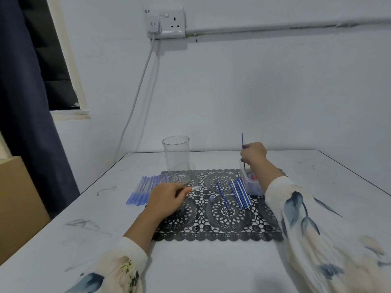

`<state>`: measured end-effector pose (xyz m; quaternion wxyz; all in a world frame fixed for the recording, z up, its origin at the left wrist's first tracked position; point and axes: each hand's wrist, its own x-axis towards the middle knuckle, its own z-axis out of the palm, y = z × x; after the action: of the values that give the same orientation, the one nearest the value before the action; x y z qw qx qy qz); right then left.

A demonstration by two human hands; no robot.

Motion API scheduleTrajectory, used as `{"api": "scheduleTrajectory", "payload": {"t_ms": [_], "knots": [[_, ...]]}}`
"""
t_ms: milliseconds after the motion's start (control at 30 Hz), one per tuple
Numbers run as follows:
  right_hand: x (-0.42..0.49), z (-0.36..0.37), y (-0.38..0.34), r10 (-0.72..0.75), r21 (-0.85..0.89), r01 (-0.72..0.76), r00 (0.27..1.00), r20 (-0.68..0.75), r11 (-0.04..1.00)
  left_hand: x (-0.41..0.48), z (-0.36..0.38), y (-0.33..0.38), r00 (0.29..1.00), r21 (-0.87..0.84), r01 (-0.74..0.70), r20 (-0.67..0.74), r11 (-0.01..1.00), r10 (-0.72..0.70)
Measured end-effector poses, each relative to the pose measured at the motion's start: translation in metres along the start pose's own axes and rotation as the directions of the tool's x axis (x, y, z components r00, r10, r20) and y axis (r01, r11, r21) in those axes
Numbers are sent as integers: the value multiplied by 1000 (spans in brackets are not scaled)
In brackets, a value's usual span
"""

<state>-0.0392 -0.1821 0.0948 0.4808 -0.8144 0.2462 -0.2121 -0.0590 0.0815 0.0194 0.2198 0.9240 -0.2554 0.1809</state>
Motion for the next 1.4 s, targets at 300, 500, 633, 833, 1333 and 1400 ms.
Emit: {"api": "scheduleTrajectory", "payload": {"t_ms": [300, 500, 633, 833, 1333, 1400], "knots": [[-43, 23, 6, -101, 340, 11, 964, 247, 941, 0, 0, -1, 1000, -6, 3, -18, 1000, -3], [-69, 35, 15, -420, -1, 432, 877, 234, 902, 0, 0, -3, 999, -15, 6, -33, 1000, -6], [-78, 38, 24, -618, -231, 697, 712, 333, 679, 1, 1, -3, 999, -15, 6, -46, 1000, -7], [-77, 47, 43, -862, -334, 891, 409, 300, 307, 2, 2, -5, 998, 10, 16, -64, 1000, -16], [-66, 36, 52, -888, -369, 902, 345, 302, 225, 2, -1, -5, 997, -14, 30, -66, 999, -31], [-68, 37, 52, -907, -400, 897, 315, 281, 187, 2, -2, -5, 997, -21, 29, -74, 999, -31]]}}
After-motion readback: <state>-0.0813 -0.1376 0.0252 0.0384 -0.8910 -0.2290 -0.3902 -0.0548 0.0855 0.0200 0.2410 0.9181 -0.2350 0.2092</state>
